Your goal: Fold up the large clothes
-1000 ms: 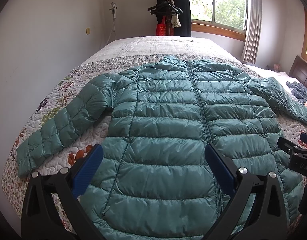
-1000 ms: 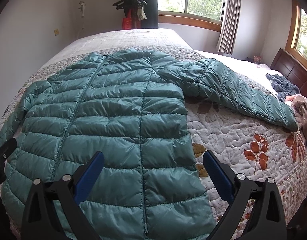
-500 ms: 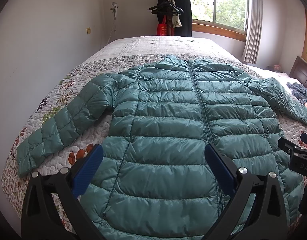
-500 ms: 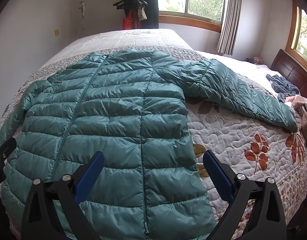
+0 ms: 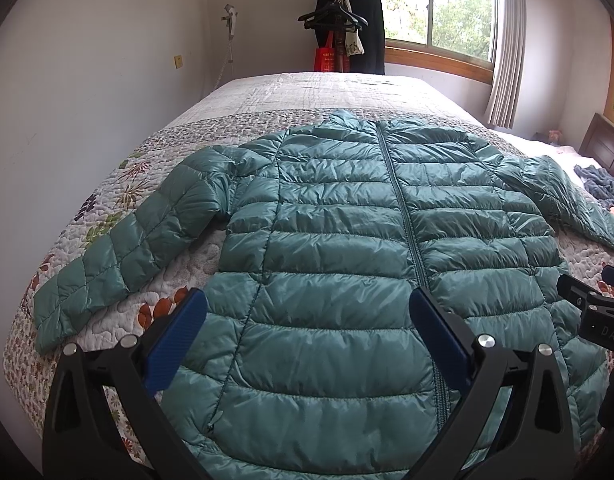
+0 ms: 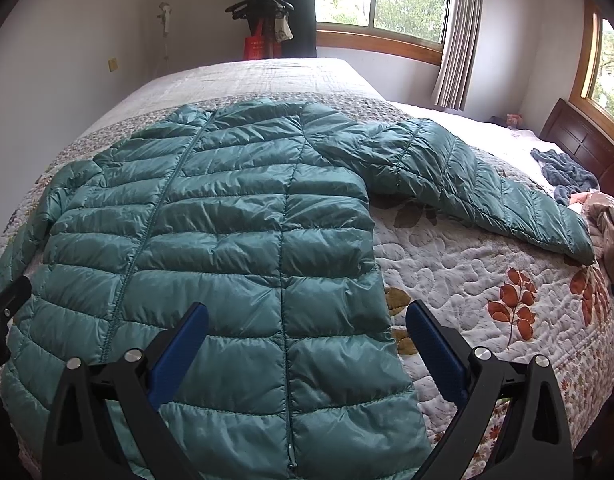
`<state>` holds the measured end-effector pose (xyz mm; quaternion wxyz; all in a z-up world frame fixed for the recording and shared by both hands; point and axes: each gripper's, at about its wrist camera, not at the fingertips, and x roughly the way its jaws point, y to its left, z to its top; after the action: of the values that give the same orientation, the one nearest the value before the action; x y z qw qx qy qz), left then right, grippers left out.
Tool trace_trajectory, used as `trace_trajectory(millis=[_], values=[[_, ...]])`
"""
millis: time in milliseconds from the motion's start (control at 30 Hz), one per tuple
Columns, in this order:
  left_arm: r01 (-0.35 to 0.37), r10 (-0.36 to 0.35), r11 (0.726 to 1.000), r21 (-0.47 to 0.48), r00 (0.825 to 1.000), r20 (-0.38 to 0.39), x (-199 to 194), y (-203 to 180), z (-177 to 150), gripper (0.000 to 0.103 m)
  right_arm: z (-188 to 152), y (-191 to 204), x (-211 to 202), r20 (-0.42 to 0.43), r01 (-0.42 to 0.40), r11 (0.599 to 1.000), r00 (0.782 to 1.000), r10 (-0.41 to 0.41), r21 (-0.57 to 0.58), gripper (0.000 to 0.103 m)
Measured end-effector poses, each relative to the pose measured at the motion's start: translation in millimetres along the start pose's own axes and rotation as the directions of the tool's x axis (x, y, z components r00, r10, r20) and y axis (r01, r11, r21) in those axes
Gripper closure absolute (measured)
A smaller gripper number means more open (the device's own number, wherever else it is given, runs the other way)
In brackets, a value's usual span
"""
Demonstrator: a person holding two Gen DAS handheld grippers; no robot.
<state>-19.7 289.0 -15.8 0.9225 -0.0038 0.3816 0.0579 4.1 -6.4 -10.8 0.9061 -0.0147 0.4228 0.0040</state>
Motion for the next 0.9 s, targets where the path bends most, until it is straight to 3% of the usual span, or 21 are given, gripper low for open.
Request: trace_trajectory(millis=[767,900], values=[[-0.002,0.002,1.0,-0.001,1.0,-0.001,1.2,2.0,-0.4,0.003,0.4,-0.2,0.4,0.001,0.002,1.0,1.0,-0.002,0.001,0.004],[-0.003,0.003,1.0,-0.003,1.0,0.011,3.1,2.2,3.3,0.003,4.5,-10.7,2.1,-0.006,-0.029,0.999,1.0,0.029,0.021,0.004]])
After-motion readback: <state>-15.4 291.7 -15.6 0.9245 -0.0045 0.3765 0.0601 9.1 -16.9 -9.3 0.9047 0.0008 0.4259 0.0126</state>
